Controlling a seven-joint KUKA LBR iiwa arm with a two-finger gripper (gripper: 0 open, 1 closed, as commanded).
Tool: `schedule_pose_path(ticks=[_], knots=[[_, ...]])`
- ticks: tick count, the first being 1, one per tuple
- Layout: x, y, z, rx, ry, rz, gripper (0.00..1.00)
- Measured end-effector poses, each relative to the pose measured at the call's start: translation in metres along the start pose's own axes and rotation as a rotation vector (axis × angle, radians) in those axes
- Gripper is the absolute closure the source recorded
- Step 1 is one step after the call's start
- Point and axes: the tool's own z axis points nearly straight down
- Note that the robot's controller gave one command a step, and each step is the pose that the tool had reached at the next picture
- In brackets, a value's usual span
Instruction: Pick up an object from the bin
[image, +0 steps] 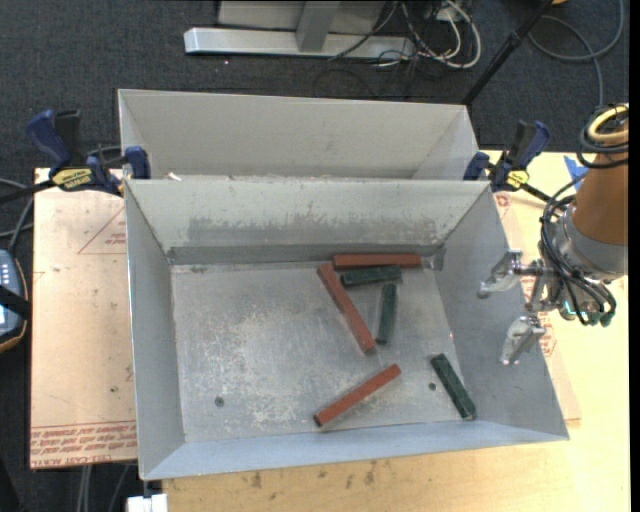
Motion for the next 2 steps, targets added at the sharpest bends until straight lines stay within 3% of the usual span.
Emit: schedule_pose_path(ticks=[1,2], knots=[[-0.002,0.001,-0.004,0.002,-0.007,-0.004,0.00],[0.014,0.004,0.021,0.000,-0.009,0.360,0.00]])
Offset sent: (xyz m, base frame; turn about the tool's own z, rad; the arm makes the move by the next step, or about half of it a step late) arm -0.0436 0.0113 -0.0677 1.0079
